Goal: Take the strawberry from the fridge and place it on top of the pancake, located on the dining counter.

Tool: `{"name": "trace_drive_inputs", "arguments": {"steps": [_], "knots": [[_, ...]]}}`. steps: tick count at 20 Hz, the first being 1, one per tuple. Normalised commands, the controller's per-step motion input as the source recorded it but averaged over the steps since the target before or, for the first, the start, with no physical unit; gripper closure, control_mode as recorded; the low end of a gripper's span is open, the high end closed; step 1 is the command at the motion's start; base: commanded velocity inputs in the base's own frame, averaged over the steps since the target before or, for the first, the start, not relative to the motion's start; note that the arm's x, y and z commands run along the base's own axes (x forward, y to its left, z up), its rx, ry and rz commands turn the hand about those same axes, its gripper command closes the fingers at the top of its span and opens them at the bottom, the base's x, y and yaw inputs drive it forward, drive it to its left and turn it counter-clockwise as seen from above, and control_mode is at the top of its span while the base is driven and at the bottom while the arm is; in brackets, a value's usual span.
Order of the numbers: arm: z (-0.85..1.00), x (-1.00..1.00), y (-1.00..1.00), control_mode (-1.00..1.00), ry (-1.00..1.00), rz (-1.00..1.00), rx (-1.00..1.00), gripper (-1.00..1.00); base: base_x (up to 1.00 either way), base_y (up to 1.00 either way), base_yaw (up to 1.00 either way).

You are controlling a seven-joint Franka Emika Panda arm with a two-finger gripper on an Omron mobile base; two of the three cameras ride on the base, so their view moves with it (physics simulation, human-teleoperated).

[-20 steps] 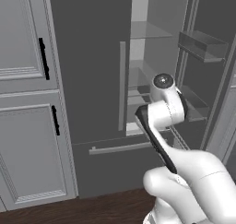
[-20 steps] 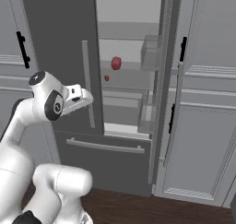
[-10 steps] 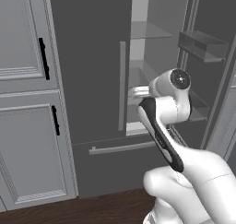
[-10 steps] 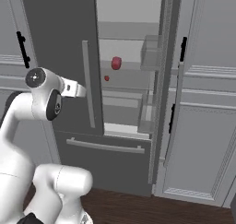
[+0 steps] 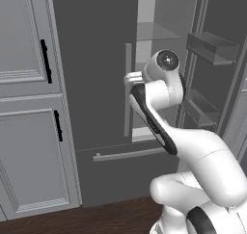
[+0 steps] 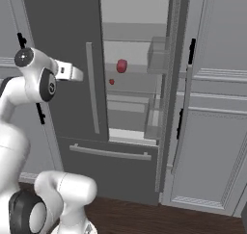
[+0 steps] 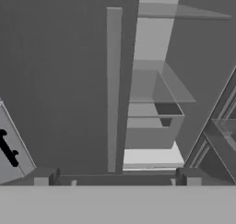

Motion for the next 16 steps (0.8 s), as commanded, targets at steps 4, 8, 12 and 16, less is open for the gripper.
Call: {"name": "trace_drive_inputs", "arguments": {"steps": [4, 8, 12, 16], "knots": [[-0.12, 0.61, -0.04, -1.0, 0.0, -0.03, 0.0, -1.0, 0.0, 0.0, 0.0], [-0.26, 0.84, -0.01, -1.0, 0.01, 0.0, 0.0, -1.0, 0.0, 0.0, 0.0], [-0.22, 0.79, 0.0, -1.0, 0.08, 0.0, 0.0, -1.0, 0.0, 0.0, 0.0], [-0.31, 0.42, 0.01, -1.0, 0.02, -0.04, -0.08, -1.0, 0.0, 0.0, 0.0]]}}
